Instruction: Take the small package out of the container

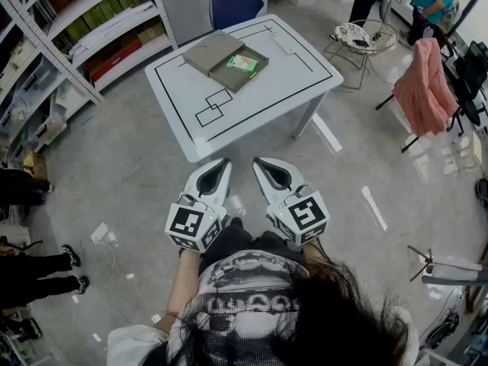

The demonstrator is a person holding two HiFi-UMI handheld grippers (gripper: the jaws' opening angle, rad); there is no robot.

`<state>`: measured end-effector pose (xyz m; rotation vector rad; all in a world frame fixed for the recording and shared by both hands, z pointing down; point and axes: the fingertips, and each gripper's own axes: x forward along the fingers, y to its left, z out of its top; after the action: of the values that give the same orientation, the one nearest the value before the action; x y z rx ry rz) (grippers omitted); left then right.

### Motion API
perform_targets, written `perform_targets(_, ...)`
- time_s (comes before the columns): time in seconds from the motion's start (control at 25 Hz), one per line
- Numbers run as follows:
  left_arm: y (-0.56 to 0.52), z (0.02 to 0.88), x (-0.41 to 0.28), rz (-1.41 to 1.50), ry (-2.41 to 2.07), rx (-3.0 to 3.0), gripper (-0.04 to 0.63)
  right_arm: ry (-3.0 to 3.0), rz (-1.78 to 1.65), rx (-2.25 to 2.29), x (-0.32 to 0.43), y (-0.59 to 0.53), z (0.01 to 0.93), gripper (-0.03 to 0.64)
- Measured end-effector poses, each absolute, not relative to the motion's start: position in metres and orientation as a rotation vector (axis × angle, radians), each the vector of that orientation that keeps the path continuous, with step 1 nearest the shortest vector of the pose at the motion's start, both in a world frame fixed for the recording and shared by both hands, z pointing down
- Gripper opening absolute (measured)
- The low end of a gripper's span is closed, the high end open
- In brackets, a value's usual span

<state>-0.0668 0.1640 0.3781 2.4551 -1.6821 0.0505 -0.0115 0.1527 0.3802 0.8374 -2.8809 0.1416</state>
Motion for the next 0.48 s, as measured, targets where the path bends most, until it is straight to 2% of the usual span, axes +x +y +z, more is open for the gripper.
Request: perform_targets(0.48, 0.154, 0.380, -0.090, 0.056, -1.659, 2.461, 0.000, -2.848, 0.084, 0.888, -0.027, 0.137, 0.379, -0.002)
